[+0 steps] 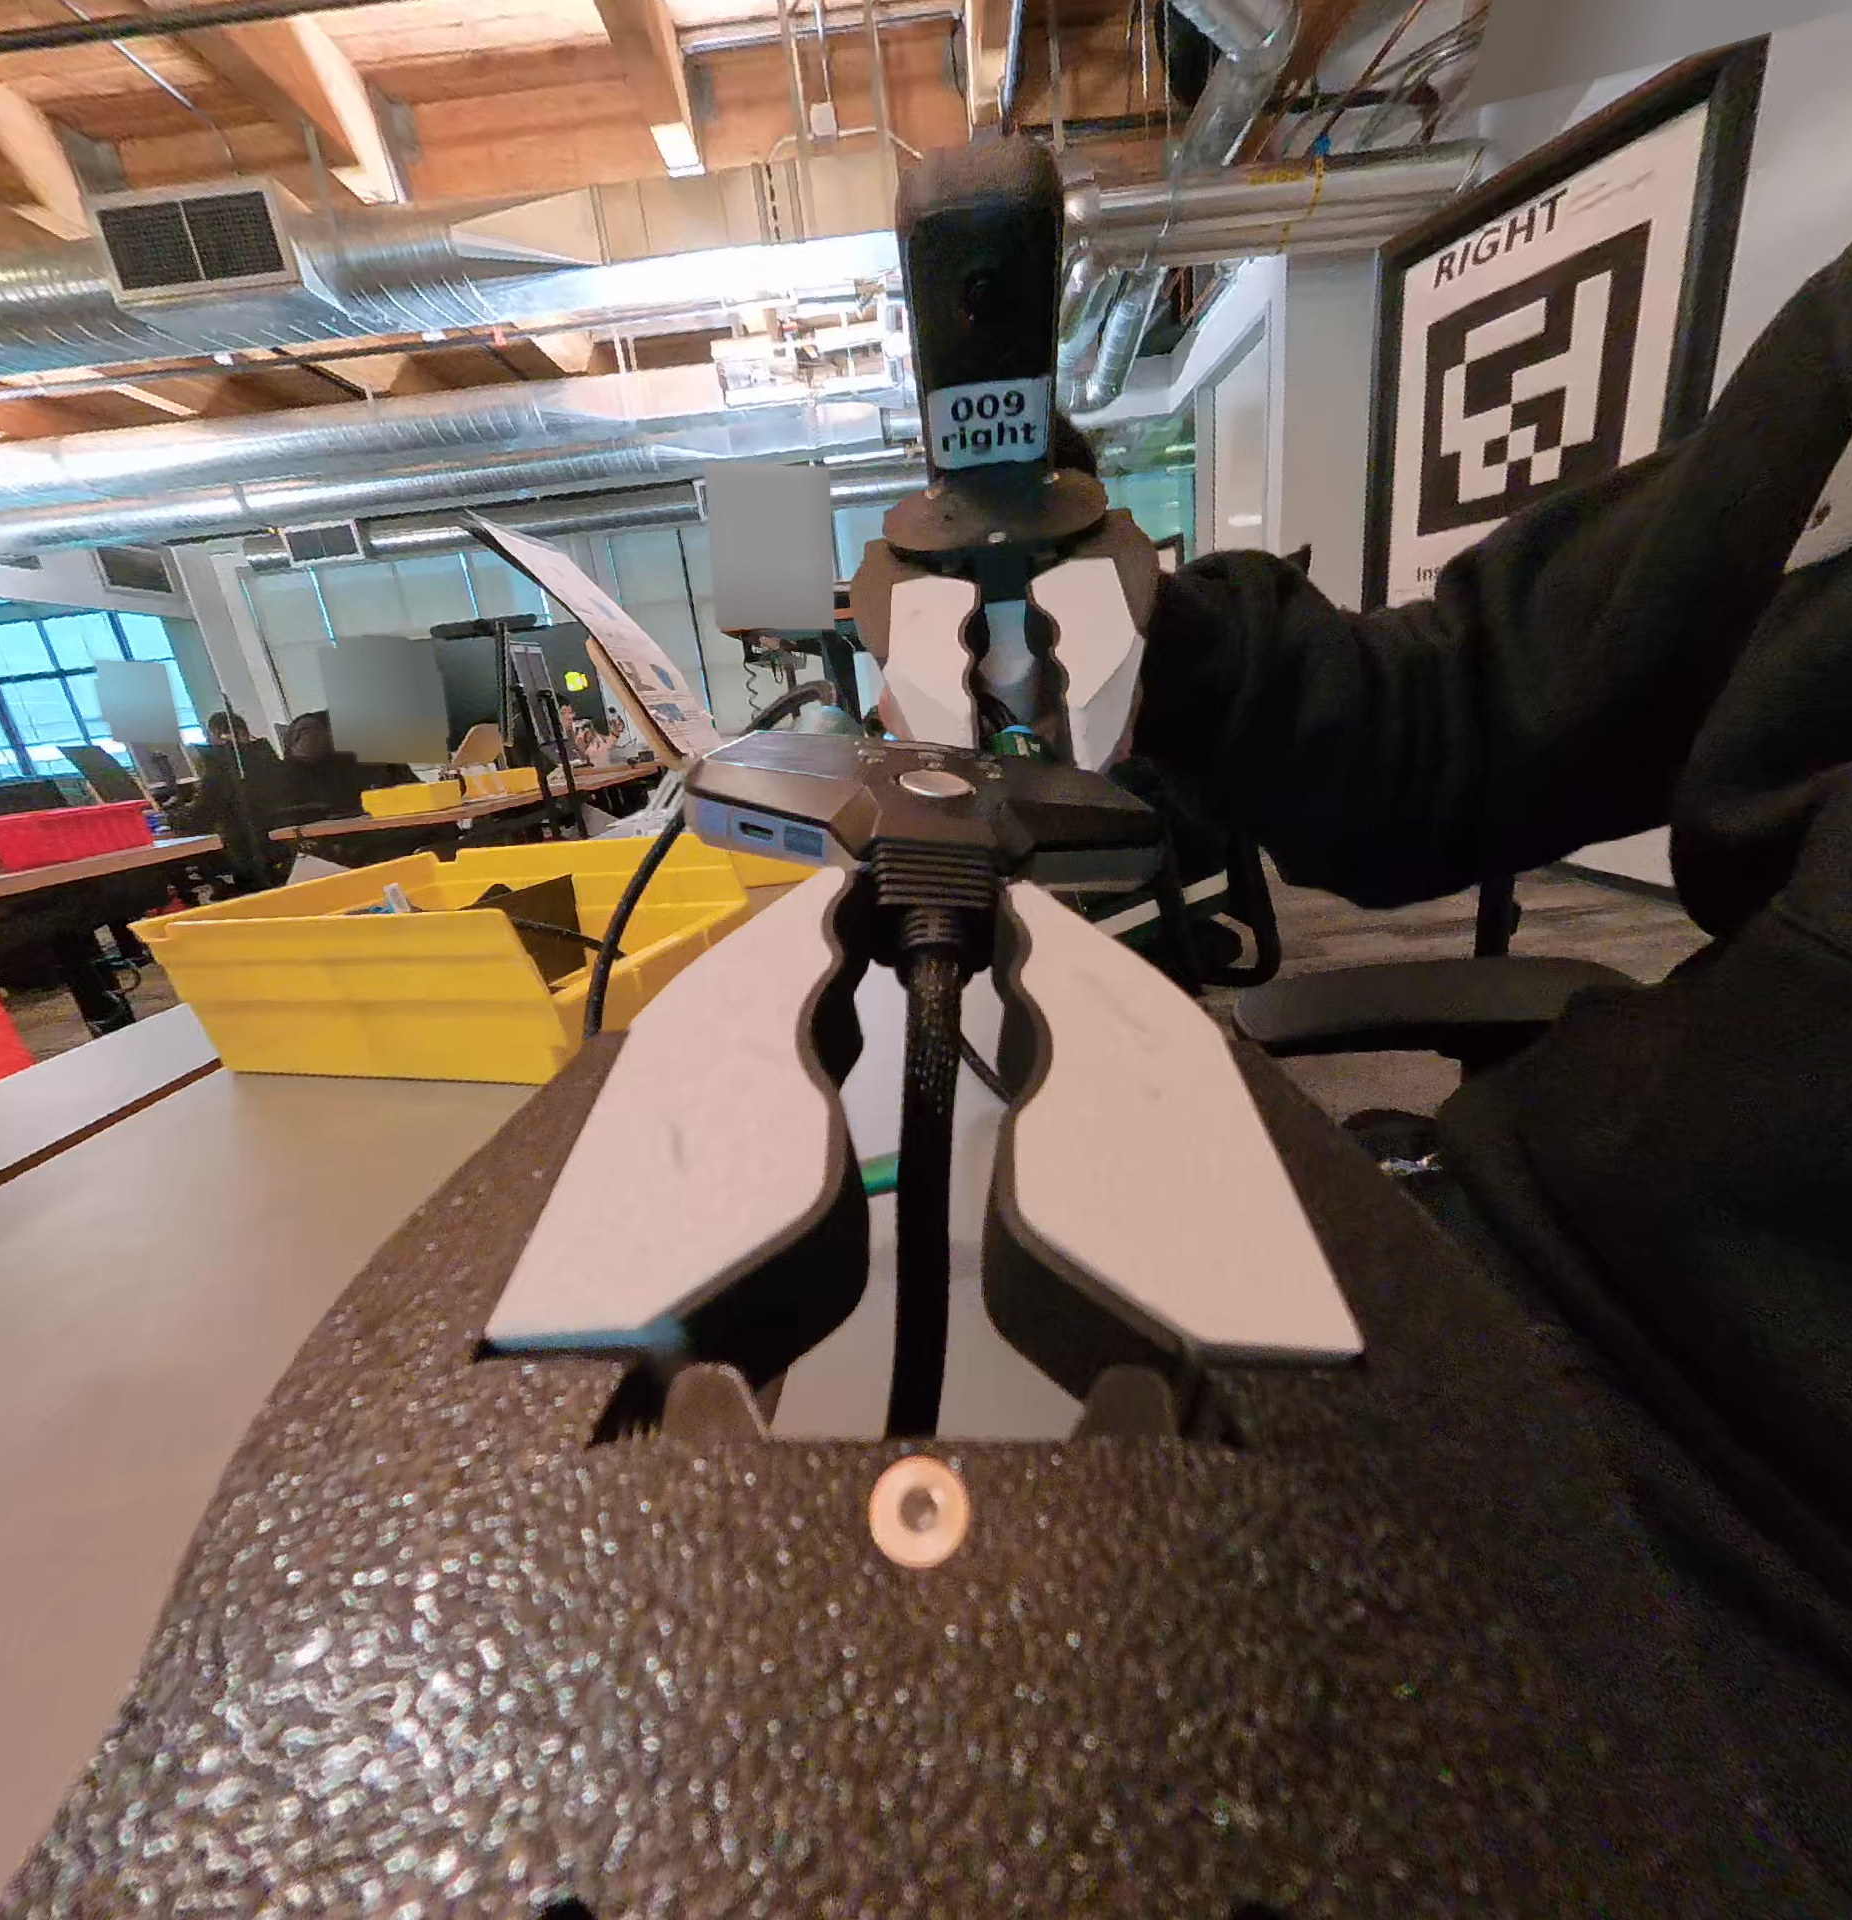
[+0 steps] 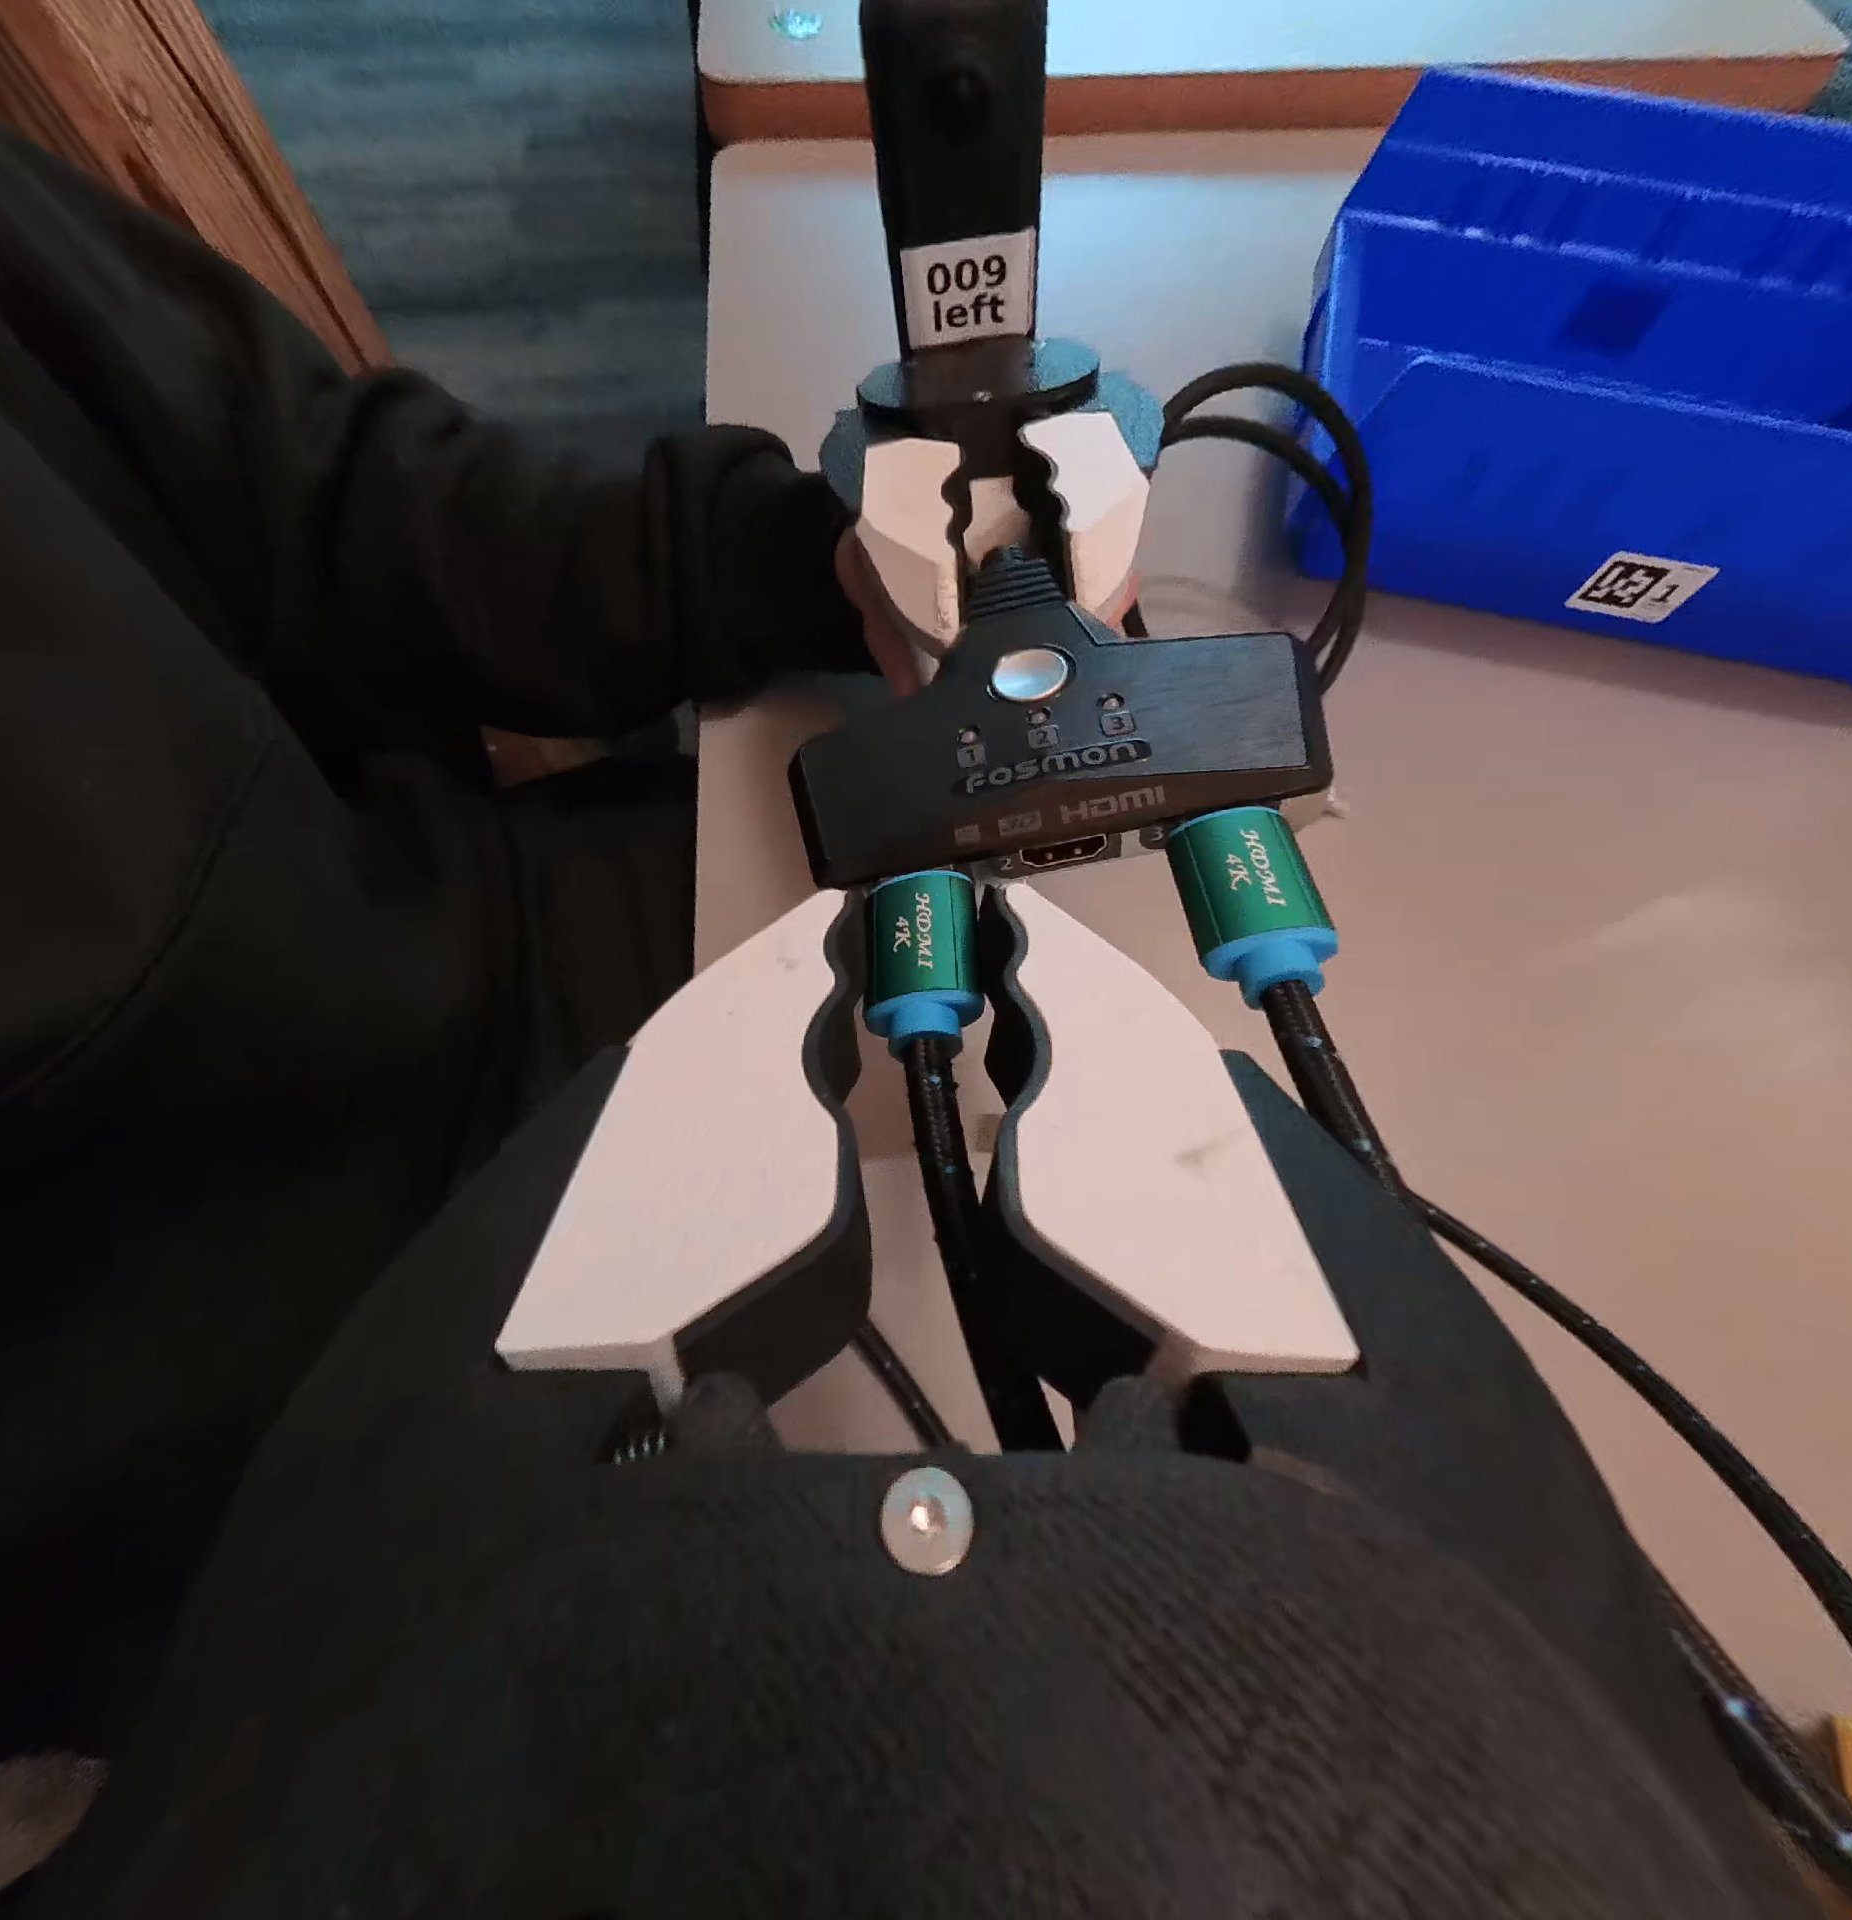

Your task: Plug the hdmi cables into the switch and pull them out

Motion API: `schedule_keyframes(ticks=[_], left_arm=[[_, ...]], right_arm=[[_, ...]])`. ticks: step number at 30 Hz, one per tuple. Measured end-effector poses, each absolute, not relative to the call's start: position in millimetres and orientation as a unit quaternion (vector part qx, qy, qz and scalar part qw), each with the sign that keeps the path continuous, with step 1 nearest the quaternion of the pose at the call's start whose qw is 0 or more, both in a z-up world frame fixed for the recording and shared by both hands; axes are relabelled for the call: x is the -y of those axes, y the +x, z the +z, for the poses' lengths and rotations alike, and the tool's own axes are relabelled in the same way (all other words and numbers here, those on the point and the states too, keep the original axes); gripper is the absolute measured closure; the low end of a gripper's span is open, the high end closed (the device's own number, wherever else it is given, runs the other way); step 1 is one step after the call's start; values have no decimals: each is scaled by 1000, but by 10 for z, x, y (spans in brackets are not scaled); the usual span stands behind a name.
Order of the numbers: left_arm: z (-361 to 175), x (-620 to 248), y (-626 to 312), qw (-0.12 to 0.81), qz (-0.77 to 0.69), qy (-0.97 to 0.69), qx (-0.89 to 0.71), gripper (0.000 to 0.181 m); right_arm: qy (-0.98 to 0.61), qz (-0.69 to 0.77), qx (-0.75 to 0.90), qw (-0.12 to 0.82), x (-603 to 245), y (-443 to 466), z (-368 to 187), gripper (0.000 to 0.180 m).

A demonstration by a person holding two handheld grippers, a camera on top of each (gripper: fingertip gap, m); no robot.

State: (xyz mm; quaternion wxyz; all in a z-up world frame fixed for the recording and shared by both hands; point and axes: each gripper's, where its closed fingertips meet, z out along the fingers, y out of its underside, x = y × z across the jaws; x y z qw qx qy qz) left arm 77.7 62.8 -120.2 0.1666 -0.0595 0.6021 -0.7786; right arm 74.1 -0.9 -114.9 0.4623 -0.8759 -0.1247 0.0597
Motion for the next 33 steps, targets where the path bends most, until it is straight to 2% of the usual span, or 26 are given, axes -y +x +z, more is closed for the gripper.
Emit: schedule_keyframes(ticks=[22, 33], left_arm=[[-1343, -367, 854, 164, -746, -80, -641, 158], [-1283, -424, 814, 140, -771, -74, -617, 158]], right_arm=[[-895, 71, 105, 428, 297, 842, -1292, 157], [-872, 39, 98, 477, 201, 757, -1204, 157]])
